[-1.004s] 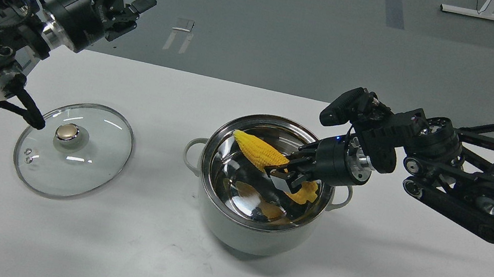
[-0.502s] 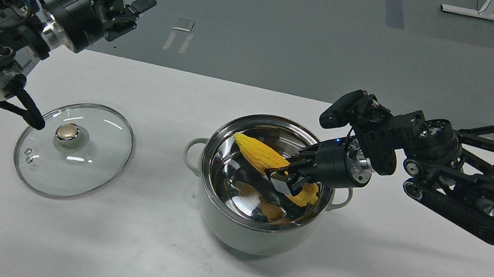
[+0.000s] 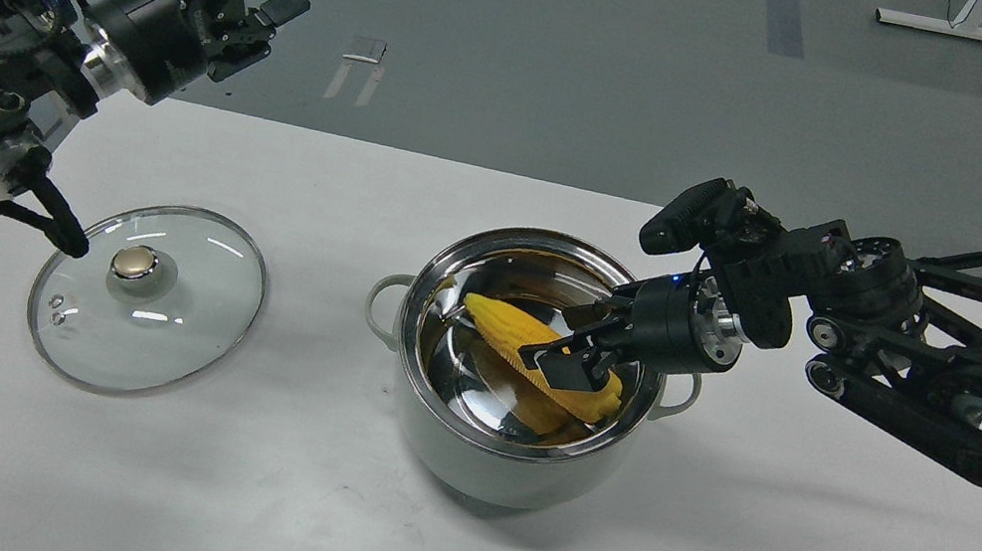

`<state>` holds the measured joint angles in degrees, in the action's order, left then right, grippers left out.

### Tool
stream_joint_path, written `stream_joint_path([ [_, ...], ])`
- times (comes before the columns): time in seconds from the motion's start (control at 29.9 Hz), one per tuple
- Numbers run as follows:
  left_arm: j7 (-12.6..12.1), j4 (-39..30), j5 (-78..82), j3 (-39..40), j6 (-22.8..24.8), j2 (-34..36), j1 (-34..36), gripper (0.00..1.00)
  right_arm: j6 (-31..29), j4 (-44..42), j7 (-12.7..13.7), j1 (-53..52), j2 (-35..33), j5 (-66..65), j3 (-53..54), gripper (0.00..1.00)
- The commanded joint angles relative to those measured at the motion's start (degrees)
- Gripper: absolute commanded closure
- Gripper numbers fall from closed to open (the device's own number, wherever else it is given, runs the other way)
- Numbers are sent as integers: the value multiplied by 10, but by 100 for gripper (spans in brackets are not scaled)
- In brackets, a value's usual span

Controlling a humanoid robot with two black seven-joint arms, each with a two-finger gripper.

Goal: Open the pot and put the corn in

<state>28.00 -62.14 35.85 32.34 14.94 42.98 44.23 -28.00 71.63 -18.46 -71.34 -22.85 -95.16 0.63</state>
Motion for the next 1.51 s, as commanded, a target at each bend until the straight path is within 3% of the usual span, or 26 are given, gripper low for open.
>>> stream_joint_path([
  [0.0, 0, 0, 0, 0, 0, 1, 1, 4, 0, 0, 0, 0, -2, 1, 2, 7],
  [0.3, 0, 3, 0, 0, 0, 1, 1, 4, 0, -18, 0, -24, -9, 13, 87, 5],
  [0.54, 0, 9, -5, 3, -3, -9, 1, 2, 0, -202, 1, -64, 8, 138, 240, 0],
  [0.6, 0, 9, -7, 4, -3, -11, 1, 2, 1, -221, 0, -64, 13, 151, 258, 0],
  [0.67, 0, 11, -9, 9, -4, -20, 2, 2, 30, -237, 0, -57, 14, 165, 285, 0],
  [0.77, 0, 16, -11, 39, -10, -29, 2, 2, 149, -237, 1, -7, 17, 210, 346, 0],
  [0.8, 0, 16, -11, 39, -10, -29, 2, 2, 150, -237, 1, -6, 17, 210, 346, 0],
  [0.9, 0, 53, -12, 56, 13, -37, 9, 2, 280, -243, 2, 53, 45, 271, 405, 0],
  [0.97, 0, 74, -15, 69, 36, -59, 10, 2, 309, -251, 5, 81, 57, 318, 443, 0],
  [1.1, -1, 127, -25, 103, 72, -104, 9, 2, 271, -254, -3, 129, 61, 447, 509, 0],
  [1.27, -5, 175, -61, 132, 98, -156, 8, 2, 246, -267, -15, 185, 89, 500, 577, 0],
  [1.47, -61, 177, -94, 132, 117, -204, -2, 2, 117, -272, -49, 260, 106, 510, 645, 0],
])
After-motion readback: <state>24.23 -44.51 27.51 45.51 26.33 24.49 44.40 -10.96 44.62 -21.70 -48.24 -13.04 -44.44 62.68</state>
